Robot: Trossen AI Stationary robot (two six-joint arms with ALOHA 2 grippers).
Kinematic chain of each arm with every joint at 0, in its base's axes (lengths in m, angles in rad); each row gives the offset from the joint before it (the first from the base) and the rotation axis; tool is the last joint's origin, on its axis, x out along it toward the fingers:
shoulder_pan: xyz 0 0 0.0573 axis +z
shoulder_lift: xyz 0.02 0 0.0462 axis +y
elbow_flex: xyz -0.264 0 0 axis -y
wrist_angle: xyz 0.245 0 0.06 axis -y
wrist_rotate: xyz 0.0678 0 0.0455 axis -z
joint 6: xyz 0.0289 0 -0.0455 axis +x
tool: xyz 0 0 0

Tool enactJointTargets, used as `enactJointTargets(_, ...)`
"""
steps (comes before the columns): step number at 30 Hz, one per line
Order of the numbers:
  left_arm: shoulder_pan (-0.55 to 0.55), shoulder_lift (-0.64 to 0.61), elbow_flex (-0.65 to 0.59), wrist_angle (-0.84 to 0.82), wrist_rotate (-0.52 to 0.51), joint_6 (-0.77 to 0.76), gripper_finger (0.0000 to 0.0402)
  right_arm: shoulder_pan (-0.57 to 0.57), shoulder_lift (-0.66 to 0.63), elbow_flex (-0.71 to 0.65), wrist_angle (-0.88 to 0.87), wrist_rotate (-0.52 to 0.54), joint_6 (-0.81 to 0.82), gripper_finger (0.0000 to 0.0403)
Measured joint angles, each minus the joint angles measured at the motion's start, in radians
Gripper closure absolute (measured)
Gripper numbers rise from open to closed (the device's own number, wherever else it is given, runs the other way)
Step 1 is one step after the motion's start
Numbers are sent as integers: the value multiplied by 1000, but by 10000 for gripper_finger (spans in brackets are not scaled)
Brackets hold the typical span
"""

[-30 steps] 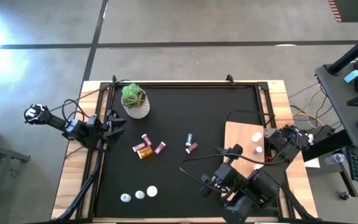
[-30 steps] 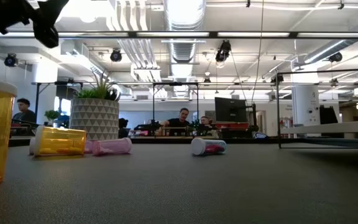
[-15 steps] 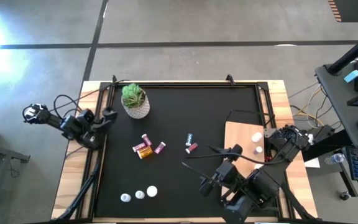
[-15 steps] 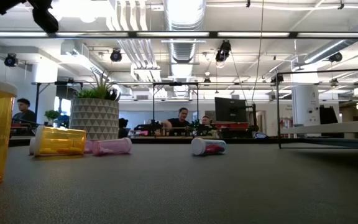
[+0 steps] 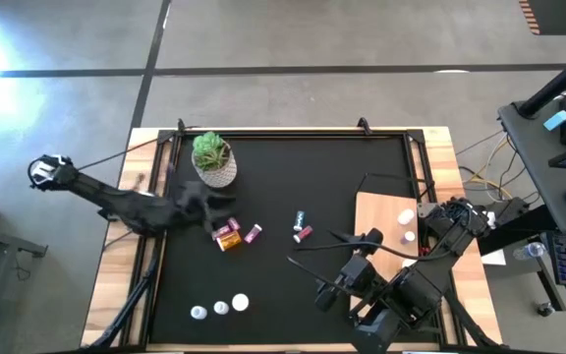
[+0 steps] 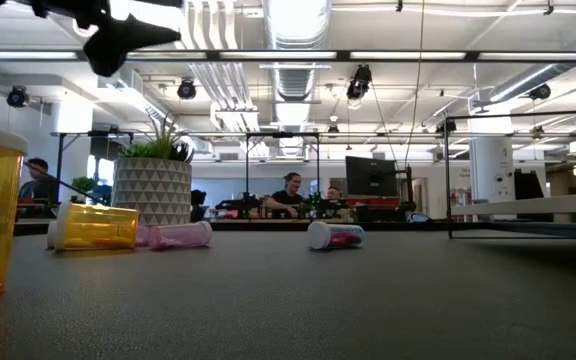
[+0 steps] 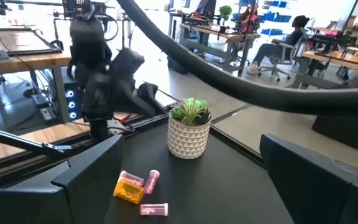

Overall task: Pick and place medicine bottles onto shelf by color
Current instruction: Put the right pink tablet bottle on the shelf

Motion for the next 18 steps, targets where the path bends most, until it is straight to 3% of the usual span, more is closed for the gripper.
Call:
enactJointTargets(6,0,137,76,-52,47,-14,202,0,0,0,18,-6,99,37)
enactJointTargets(9,0,206,96,-94,60,-59,202,-2,0,0,23,-62,92,37)
enactJointTargets(18,29,414,202,-455,102,-211,203,-10,1,0,23,-175,159,37)
